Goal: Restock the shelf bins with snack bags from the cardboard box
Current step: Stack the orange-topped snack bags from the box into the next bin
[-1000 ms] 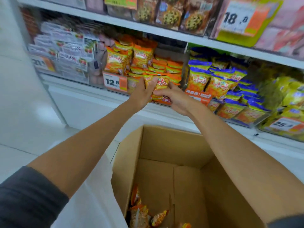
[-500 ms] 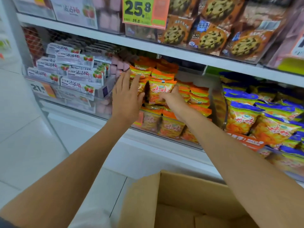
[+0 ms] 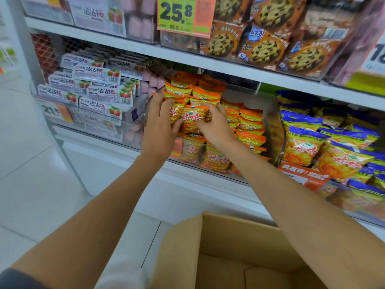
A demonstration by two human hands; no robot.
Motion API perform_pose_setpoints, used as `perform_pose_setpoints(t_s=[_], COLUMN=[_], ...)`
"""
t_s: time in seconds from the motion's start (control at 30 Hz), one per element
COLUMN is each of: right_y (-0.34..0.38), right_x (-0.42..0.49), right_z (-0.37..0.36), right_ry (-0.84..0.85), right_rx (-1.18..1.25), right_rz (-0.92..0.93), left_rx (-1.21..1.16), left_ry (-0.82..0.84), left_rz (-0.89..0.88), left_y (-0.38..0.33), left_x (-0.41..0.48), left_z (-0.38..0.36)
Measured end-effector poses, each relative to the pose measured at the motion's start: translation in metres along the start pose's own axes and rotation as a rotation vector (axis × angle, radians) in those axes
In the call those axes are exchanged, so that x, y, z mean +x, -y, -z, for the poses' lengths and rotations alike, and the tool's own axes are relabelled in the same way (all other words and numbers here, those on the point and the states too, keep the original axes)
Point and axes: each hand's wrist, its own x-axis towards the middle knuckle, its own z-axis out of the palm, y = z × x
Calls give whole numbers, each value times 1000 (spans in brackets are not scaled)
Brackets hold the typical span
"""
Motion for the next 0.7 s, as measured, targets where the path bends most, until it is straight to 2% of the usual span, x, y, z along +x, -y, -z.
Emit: perform_pose_setpoints(t_s=[0.17, 0.3, 0.37, 0.57, 0.63, 0.7], right_y=[-2, 1, 1, -1, -4, -6], right_x=[-6, -9, -6, -1, -3, -7], right_z=[-6, -7, -6, -1, 1, -1], right_ry=[-91, -169, -152, 53, 43, -16], right_rx=[31, -47, -46, -111, -101, -161], right_rz=[85, 121, 79, 1, 15, 107], left_rx=[-30, -16, -18, -20, -25, -14], left_ry=[37, 41, 47, 54, 38, -4], left_rz=[-25, -28, -35, -20, -28, -34], left_y=[5, 6, 7, 9, 7, 4], left_x=[0, 1, 1, 1, -1, -2], left_z=[2, 1, 0, -5, -3, -1])
